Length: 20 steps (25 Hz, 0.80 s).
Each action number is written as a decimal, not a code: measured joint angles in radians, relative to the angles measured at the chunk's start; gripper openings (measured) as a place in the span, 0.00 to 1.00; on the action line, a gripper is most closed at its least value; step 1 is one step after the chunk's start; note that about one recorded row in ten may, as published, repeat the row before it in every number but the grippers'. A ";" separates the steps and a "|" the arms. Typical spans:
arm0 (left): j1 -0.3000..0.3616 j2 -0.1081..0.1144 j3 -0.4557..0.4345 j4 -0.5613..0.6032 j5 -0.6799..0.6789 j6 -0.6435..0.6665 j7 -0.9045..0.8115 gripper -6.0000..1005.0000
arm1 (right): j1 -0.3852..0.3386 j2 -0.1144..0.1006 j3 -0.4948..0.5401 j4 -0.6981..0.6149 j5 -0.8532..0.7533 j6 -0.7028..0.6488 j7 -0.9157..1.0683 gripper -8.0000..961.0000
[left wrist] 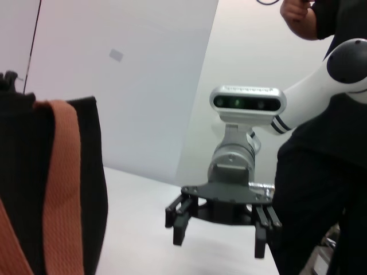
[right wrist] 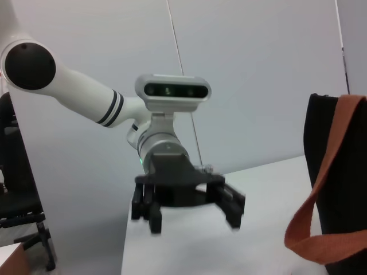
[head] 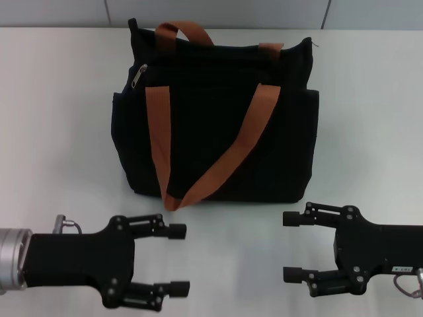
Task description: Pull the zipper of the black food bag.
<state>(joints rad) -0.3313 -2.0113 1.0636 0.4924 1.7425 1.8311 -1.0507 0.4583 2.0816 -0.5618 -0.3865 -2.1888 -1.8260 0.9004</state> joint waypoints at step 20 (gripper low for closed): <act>-0.032 0.058 -0.401 -0.009 -0.263 -0.010 0.024 0.77 | -0.009 -0.003 0.010 0.000 0.000 0.001 0.010 0.86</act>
<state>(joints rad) -0.3633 -1.9530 0.6621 0.4833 1.4796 1.8211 -1.0268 0.4495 2.0783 -0.5522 -0.3865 -2.1888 -1.8245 0.9103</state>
